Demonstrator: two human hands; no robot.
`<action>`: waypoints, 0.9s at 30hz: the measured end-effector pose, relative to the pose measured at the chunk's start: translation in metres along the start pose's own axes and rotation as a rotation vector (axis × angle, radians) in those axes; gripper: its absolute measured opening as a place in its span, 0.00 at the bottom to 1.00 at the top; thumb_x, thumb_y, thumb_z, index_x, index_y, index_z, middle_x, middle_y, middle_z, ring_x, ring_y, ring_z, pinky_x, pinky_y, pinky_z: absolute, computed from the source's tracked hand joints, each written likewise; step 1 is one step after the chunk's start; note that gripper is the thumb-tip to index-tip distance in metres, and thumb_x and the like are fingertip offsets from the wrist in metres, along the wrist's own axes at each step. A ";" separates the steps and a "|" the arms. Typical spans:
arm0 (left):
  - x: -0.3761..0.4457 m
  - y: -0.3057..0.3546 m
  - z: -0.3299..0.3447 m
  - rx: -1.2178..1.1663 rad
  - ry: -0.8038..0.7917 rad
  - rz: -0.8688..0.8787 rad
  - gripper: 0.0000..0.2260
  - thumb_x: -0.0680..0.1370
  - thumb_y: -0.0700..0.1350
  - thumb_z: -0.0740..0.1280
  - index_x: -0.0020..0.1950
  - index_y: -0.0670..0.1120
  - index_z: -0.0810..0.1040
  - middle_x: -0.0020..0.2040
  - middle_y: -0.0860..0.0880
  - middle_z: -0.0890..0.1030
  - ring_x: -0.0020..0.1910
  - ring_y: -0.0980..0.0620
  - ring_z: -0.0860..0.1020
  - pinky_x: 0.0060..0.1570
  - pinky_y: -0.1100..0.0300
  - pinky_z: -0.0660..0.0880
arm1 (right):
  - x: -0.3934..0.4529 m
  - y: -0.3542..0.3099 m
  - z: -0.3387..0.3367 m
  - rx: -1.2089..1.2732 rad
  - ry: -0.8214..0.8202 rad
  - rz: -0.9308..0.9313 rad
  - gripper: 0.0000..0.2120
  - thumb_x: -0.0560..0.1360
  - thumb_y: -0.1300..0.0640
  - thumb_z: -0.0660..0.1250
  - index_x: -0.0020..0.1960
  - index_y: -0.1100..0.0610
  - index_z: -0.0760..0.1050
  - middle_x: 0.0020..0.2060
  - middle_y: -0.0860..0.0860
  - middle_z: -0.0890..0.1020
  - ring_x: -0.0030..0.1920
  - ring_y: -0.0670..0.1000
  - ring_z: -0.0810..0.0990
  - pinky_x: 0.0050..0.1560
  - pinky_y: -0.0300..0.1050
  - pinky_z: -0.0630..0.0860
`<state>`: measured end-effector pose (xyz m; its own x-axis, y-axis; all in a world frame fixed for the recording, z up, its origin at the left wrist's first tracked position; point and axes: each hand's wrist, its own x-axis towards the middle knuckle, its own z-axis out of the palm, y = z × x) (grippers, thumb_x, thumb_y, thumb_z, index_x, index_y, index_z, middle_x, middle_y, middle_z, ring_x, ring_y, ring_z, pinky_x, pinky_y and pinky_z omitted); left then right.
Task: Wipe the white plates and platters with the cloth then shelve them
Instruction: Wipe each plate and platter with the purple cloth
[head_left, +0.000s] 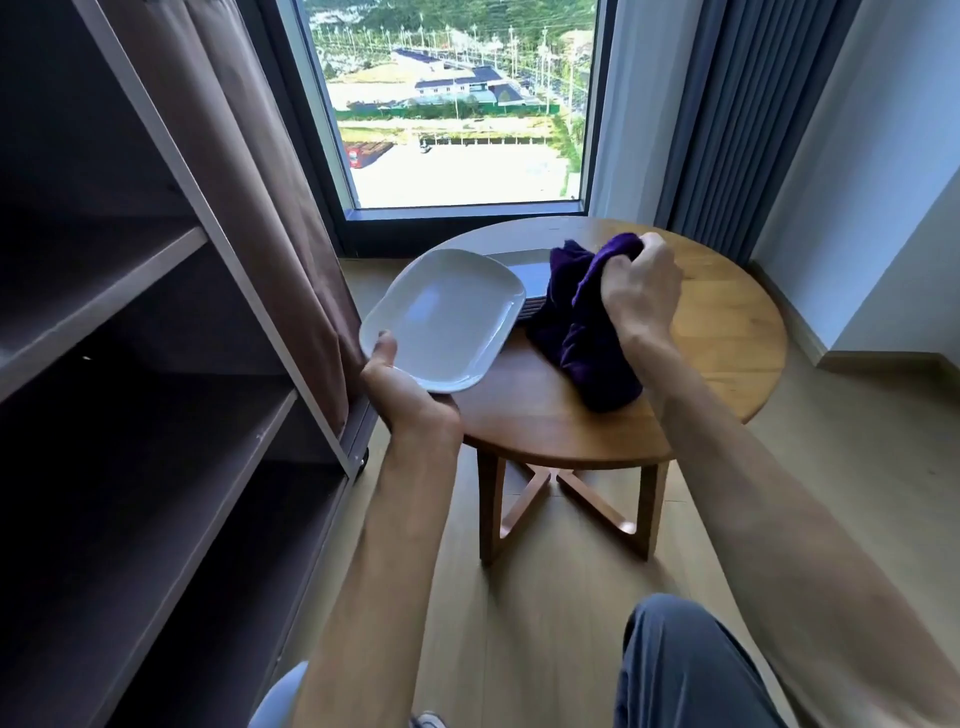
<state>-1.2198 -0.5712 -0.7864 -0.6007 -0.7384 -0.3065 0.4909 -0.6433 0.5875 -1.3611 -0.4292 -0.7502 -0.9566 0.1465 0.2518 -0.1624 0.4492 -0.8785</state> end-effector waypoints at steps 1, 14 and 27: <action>0.000 -0.006 0.002 -0.004 0.021 0.001 0.14 0.84 0.47 0.60 0.67 0.44 0.78 0.63 0.40 0.82 0.63 0.40 0.81 0.68 0.43 0.75 | -0.008 -0.009 0.001 0.082 -0.050 0.021 0.10 0.70 0.62 0.57 0.45 0.62 0.76 0.39 0.57 0.81 0.39 0.56 0.78 0.36 0.50 0.72; 0.005 -0.034 0.009 -0.167 -0.031 -0.044 0.18 0.85 0.47 0.58 0.73 0.42 0.73 0.64 0.38 0.81 0.62 0.37 0.80 0.63 0.41 0.78 | -0.085 -0.001 0.040 -0.235 0.014 -0.274 0.25 0.67 0.38 0.76 0.53 0.55 0.77 0.52 0.53 0.77 0.57 0.57 0.74 0.53 0.53 0.74; 0.003 -0.033 0.005 -0.081 -0.107 0.006 0.16 0.85 0.49 0.60 0.70 0.46 0.75 0.59 0.42 0.84 0.56 0.41 0.83 0.55 0.46 0.82 | -0.081 0.012 0.029 -0.140 -0.229 -0.124 0.47 0.65 0.28 0.73 0.69 0.62 0.72 0.73 0.61 0.67 0.73 0.61 0.66 0.71 0.55 0.68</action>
<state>-1.2409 -0.5512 -0.8026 -0.6593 -0.7192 -0.2192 0.5413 -0.6564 0.5254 -1.2929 -0.4608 -0.7931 -0.9638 -0.1130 0.2415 -0.2619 0.5709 -0.7781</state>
